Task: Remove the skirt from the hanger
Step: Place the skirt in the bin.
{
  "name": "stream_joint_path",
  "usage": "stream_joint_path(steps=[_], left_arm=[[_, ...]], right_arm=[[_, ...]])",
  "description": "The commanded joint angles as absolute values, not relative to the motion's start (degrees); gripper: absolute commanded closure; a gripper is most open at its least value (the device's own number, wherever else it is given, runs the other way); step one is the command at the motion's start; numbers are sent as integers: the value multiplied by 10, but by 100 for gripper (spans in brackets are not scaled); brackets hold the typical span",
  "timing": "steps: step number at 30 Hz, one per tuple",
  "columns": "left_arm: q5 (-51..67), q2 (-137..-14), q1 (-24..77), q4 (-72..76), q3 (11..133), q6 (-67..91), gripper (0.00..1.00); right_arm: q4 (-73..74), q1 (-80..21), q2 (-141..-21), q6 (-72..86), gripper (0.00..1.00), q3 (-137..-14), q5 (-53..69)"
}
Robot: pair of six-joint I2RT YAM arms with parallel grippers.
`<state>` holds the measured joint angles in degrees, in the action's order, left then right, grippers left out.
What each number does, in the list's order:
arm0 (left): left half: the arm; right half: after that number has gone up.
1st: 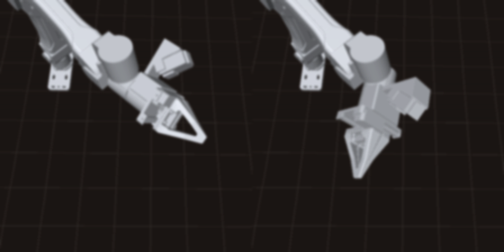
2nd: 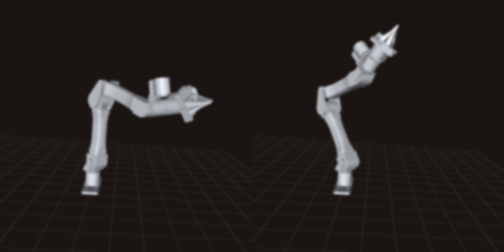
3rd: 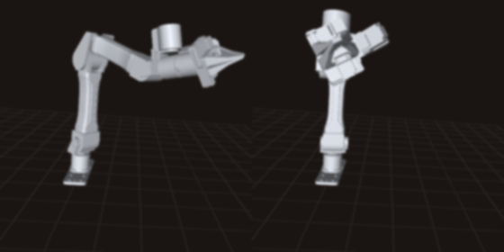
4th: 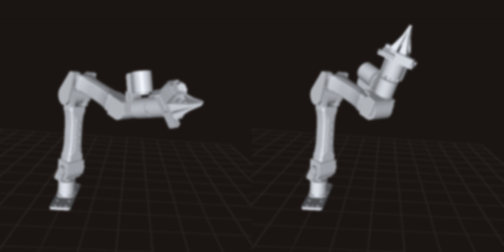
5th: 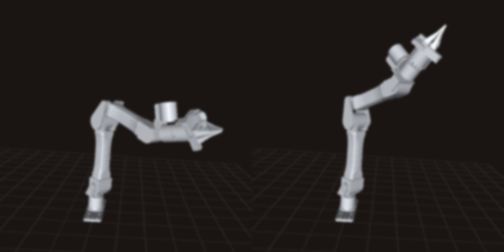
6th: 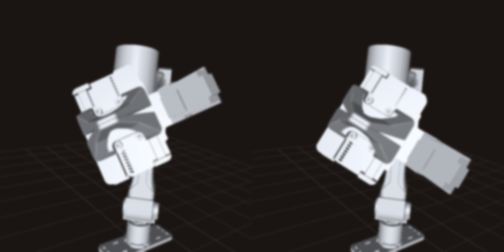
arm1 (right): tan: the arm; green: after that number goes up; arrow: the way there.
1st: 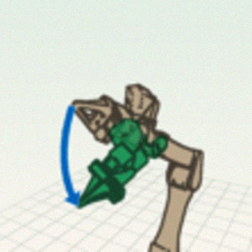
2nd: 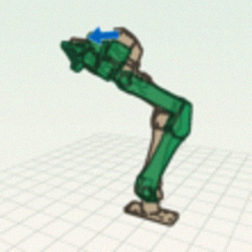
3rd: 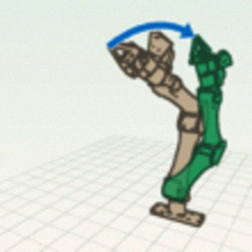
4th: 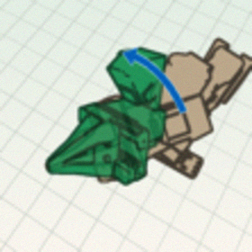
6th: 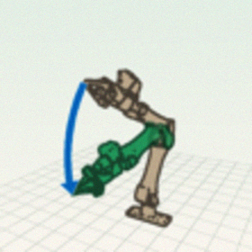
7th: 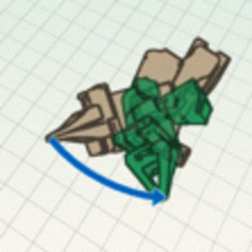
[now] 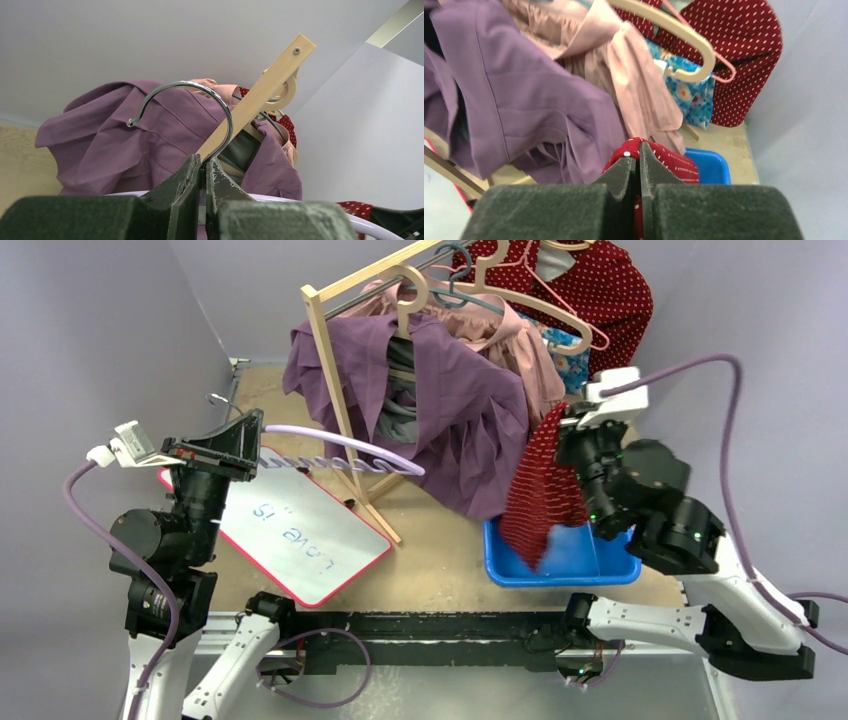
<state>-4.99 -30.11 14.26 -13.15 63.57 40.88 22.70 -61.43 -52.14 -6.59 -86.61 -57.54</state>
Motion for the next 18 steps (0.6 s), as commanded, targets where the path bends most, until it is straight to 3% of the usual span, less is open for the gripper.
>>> stream_joint_path(steps=[1,9,18], left_arm=[[-62,-296,139,-114,661,411,100],[-61,-294,139,-116,658,413,100],[-63,-298,139,-125,665,415,100]], right_arm=[[158,-613,-493,-34,100,-827,-604],[269,-563,-484,118,100,-741,-584],[276,-249,-533,175,100,-683,-273]])
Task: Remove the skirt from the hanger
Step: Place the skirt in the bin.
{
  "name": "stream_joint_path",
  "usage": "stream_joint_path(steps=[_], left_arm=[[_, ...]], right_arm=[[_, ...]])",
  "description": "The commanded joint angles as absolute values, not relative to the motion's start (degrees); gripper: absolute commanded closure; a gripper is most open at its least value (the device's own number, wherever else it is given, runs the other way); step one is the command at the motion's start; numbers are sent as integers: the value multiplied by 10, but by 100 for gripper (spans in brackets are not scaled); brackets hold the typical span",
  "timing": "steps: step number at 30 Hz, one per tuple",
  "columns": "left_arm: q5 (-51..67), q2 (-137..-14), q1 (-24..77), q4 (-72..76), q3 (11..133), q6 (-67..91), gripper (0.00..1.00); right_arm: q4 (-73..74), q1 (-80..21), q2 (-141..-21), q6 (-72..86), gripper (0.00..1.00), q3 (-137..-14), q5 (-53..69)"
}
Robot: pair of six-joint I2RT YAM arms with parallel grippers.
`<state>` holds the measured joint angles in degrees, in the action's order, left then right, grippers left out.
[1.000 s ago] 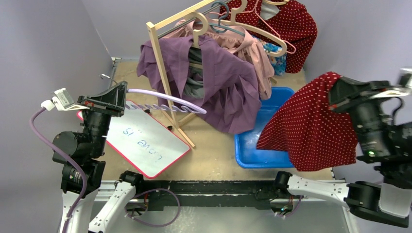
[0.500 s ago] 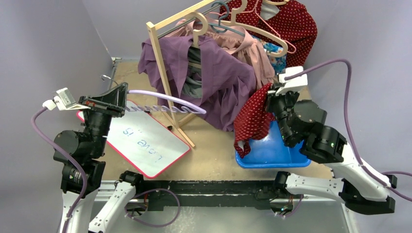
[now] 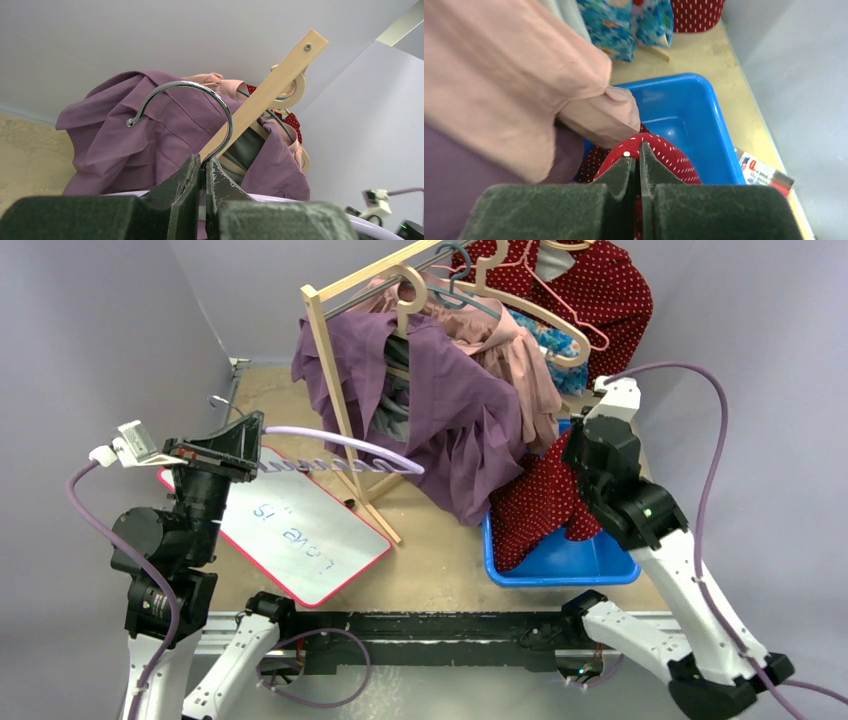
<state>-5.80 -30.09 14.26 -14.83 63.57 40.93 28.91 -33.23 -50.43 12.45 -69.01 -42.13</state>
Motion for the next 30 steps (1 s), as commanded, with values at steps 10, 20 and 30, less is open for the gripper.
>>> stream_joint_path(steps=[10,20,30], left_arm=[[-80,-295,140,-156,671,389,100],[-91,-300,143,-169,661,368,100],[-89,-305,143,-170,642,371,100]], right_arm=[[119,-104,-595,279,100,-514,-32],[127,-103,-510,307,64,-453,-136],[227,-103,-354,237,22,-550,-45]])
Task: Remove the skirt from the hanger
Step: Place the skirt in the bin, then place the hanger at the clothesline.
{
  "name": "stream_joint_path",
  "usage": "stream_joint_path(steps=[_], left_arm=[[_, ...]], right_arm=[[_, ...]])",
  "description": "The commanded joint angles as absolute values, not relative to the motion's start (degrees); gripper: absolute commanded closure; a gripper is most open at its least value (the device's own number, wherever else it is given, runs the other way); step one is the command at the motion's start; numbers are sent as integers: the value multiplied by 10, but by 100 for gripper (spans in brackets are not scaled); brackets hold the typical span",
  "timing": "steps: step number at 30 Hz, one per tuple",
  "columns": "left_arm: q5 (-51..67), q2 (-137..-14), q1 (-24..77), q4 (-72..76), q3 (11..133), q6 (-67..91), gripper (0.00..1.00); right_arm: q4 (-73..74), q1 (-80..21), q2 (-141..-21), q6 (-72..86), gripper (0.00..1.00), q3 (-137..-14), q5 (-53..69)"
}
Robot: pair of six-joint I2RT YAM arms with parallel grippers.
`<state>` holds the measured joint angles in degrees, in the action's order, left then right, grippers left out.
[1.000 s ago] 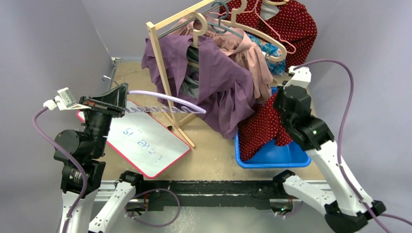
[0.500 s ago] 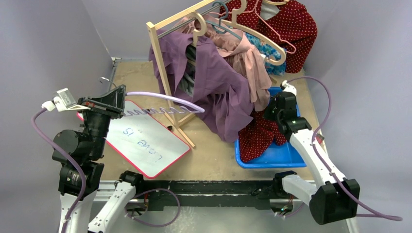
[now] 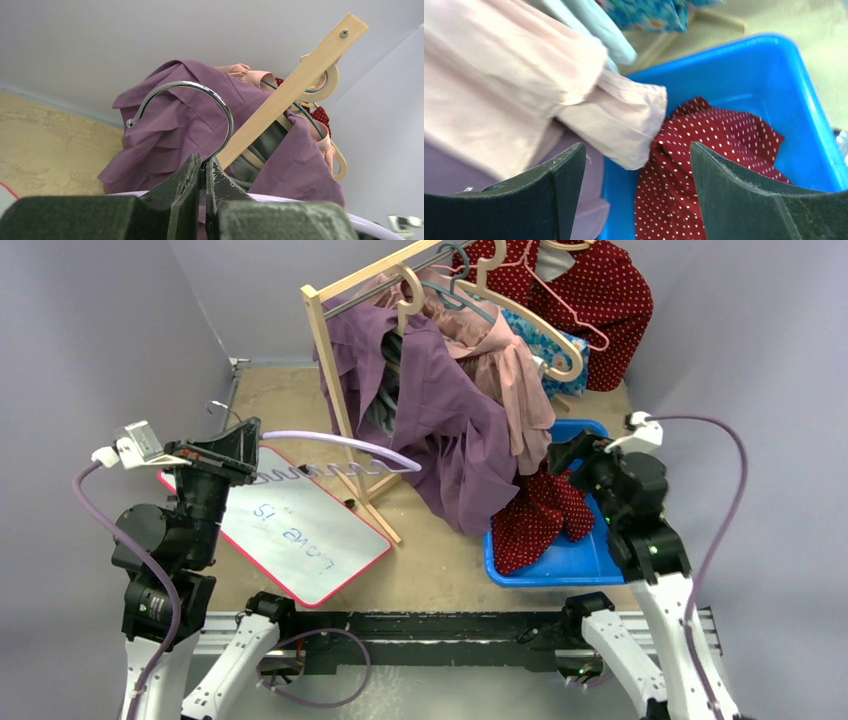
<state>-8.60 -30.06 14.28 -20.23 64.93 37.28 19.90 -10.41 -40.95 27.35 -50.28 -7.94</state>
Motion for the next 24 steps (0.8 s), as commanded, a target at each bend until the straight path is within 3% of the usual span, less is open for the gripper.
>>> stream_joint_path(steps=[1,10,14,24], left_arm=[[-88,-304,143,-168,636,373,100],[-60,-316,143,-183,626,342,100],[-38,-331,143,-200,634,304,100],[7,-378,143,-228,666,195,100]], right_arm=[[230,-103,-343,224,22,-550,-28],[197,-102,-337,101,20,-585,264],[141,-103,-360,132,14,-593,388],[53,-119,-447,208,19,-695,552]])
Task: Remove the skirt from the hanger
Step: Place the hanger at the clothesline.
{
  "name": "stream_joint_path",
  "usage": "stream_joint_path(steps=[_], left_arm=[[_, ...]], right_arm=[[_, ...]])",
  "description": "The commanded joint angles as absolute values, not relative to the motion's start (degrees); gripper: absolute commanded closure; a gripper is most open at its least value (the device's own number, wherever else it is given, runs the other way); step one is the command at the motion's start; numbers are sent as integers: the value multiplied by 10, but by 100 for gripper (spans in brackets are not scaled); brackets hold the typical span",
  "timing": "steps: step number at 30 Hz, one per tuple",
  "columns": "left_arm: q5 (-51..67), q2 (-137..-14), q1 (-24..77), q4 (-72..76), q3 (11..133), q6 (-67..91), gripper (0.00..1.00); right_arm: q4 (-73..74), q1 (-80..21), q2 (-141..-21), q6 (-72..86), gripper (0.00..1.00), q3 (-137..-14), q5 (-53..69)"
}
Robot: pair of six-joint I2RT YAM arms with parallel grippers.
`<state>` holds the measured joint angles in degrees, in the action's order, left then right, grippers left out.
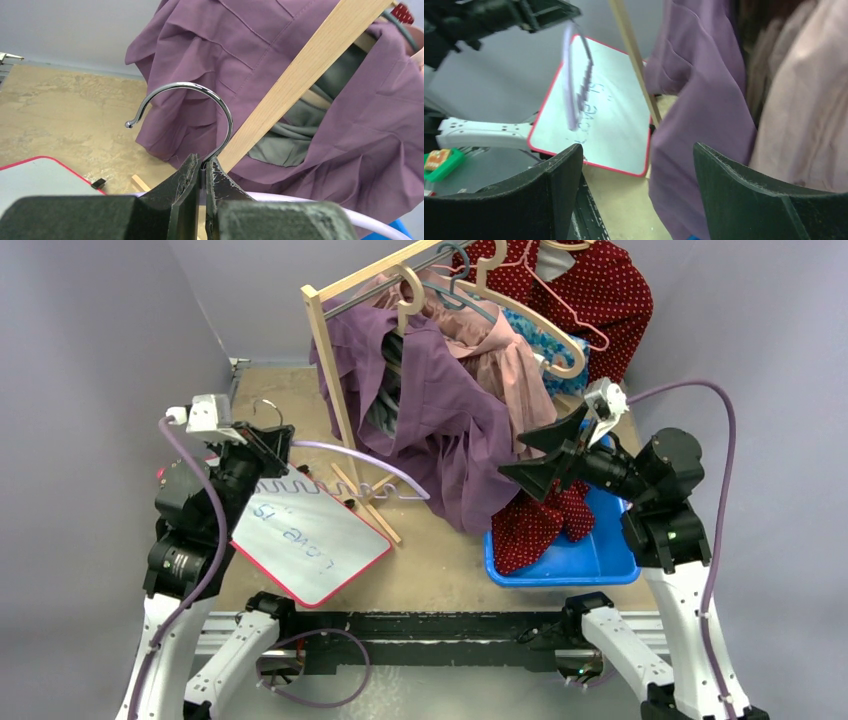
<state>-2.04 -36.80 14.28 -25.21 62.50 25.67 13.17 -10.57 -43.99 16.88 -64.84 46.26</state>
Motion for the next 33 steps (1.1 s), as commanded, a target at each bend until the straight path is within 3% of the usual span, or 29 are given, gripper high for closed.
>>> stream_joint_path(steps=[1,5,10,15,23,27,30,33], left_arm=[[9,-381,143,-226,668,188,100],[18,-389,143,-221,665,175,100],[16,-391,143,-225,659,165,100],[11,-381,143,-231,661,167,100],[4,-364,143,-219,648,172,100],[4,-362,143,-211,647,178,100],[5,-362,143,-212,647,182,100],[12,-364,143,-214,646,180,100]], right_arm=[[44,-127,-450,216,18,-701,551],[55,-202,-498,232,18,-734,500],[59,-412,-576,207,19,-768,334],[96,-538,-658,174,19,-825,190],[118,-582,-708,181,24,-854,100],[126,-595,-717,190,33,-856,79],[114,-600,-714,201,49,-846,76],[99,-602,-712,204,50,-833,73]])
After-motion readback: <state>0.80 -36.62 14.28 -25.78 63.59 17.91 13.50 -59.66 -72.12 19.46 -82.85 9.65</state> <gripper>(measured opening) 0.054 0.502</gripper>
